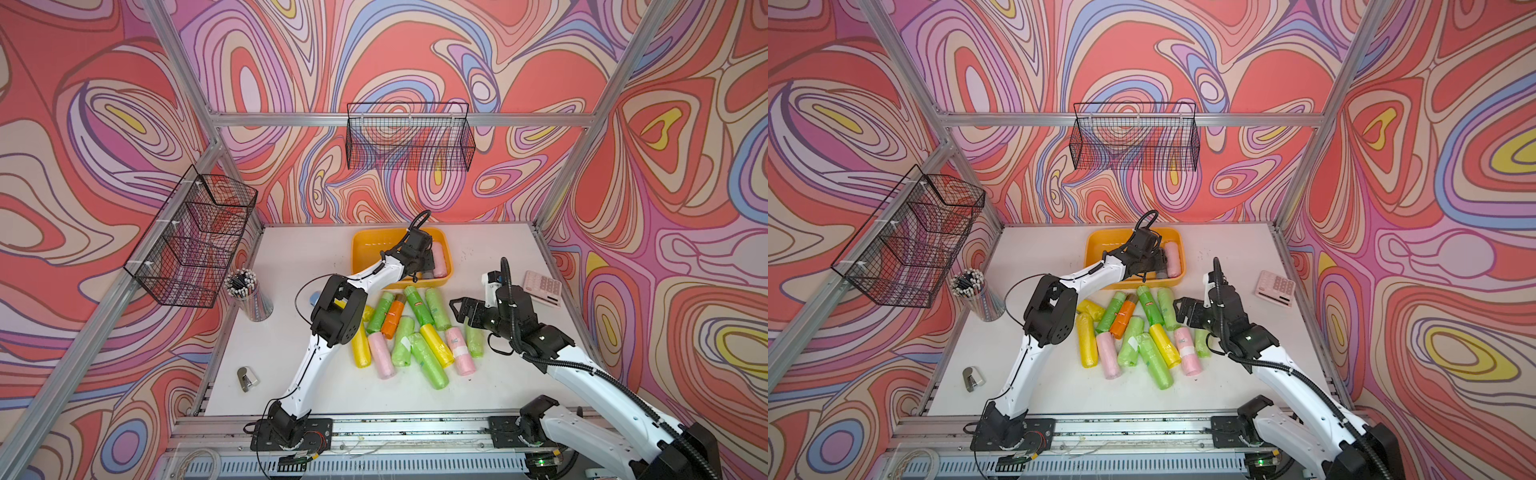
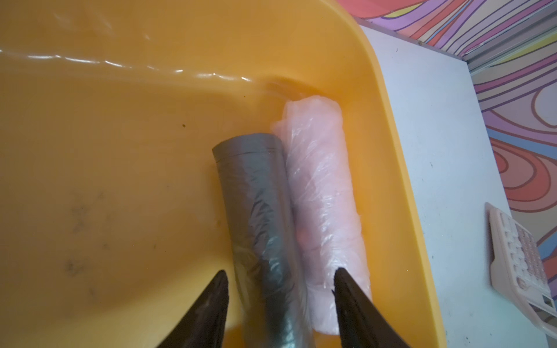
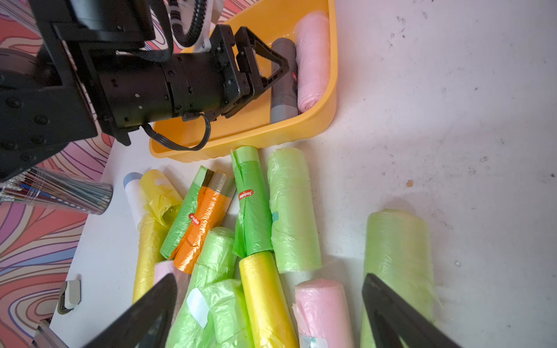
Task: Put the roll of trash bags into the storage box
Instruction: Place the roll of trash bags in the storage box, then pick up the roll of trash bags from the center of the board.
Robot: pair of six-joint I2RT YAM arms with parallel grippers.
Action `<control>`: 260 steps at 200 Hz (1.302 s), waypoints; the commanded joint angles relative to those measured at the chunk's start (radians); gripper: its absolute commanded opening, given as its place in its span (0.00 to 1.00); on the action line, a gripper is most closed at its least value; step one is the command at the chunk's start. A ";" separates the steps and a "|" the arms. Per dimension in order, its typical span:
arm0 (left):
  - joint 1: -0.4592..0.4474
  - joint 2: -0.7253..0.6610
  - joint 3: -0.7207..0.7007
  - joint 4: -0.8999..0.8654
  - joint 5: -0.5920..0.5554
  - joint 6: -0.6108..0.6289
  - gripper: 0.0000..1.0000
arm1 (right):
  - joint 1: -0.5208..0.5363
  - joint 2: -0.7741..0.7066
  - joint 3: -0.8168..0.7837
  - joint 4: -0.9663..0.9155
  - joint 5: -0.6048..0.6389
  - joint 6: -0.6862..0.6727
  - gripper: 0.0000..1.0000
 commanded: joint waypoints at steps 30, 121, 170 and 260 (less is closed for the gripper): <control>-0.024 -0.138 -0.026 -0.051 -0.029 0.022 0.96 | 0.005 0.009 -0.004 -0.005 -0.001 0.009 0.98; -0.032 -0.369 -0.217 -0.103 -0.171 0.024 1.00 | 0.005 0.068 0.089 -0.150 -0.019 0.021 0.98; -0.036 -0.544 -0.498 -0.045 -0.229 0.013 1.00 | 0.006 0.130 0.129 -0.200 -0.004 0.006 0.97; -0.098 -0.983 -0.928 -0.127 -0.270 -0.047 1.00 | 0.004 0.201 0.144 -0.276 0.135 0.039 0.87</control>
